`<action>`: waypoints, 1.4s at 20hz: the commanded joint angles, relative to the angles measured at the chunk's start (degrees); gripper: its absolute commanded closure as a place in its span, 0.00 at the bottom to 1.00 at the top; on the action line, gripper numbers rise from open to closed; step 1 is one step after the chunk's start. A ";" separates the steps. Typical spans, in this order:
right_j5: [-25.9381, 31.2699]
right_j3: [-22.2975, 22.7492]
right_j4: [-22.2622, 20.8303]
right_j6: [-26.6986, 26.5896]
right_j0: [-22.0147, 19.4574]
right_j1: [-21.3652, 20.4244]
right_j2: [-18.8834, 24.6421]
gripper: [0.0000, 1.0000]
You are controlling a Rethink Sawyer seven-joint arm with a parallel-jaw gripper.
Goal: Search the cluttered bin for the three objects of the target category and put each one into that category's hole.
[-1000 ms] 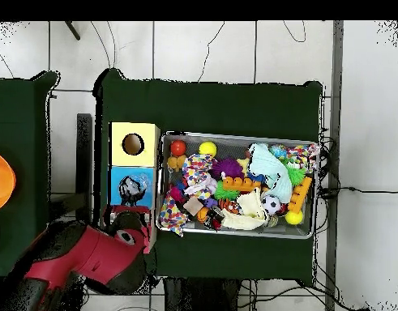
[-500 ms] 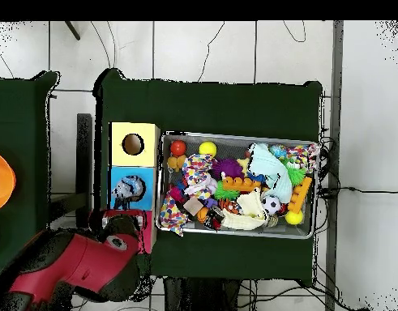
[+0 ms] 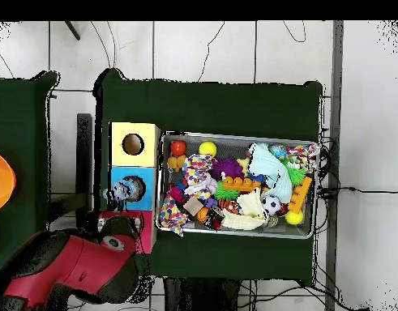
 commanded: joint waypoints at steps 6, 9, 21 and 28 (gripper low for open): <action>-2.38 -2.02 2.29 17.96 -1.71 1.58 5.59 1.00; -2.30 -1.82 2.42 17.73 -1.67 1.54 5.72 1.00; -1.83 -1.69 2.88 16.84 -1.76 1.51 6.20 1.00; -1.34 -1.59 3.35 16.41 -1.92 1.31 6.35 1.00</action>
